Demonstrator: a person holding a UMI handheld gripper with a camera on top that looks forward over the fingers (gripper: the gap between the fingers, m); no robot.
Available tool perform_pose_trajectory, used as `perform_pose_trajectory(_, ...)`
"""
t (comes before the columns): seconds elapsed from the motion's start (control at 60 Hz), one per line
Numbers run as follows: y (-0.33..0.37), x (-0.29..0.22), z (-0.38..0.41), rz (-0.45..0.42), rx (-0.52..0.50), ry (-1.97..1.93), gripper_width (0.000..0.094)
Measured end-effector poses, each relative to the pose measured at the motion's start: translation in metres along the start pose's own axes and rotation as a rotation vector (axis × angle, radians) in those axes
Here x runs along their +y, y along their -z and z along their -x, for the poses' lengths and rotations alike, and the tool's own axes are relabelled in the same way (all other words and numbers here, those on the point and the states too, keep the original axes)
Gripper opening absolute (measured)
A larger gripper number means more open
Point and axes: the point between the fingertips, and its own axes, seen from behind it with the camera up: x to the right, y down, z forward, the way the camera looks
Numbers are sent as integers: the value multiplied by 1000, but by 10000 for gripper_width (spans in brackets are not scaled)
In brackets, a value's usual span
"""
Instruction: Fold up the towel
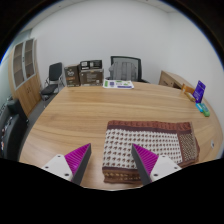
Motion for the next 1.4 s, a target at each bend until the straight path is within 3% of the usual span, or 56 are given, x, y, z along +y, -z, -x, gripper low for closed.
perform_pose_trajectory(0.133,-48,13,-2,72,19,32,720)
perform_pose_trajectory(0.167,-50,5,-2,47,24,39,698)
perform_pose_trajectory(0.333,-58,-2,-19,45,88,100,99)
perform_pose_trajectory(0.517,-54,-5,-16,78,91,74,51)
perform_pose_trajectory(0.617,-34,-21,-3,83,52,-1,51)
perform_pose_trajectory(0.783,19,-95,29,-14,-99,-205,51)
perform_pose_trajectory(0.9,42,-131,3,-81,-125,-304,52)
perform_pose_trajectory(1.017,33,-122,-50,-79,-67,-334,51)
perform_pose_trajectory(1.183,2,-49,-123,15,-10,-358,80)
perform_pose_trajectory(1.233,-4,-33,-135,49,-20,-368,146)
perform_pose_trajectory(1.283,-6,-19,-145,76,-39,-375,270)
perform_pose_trajectory(1.4,-1,-1,-179,110,-15,-308,742)
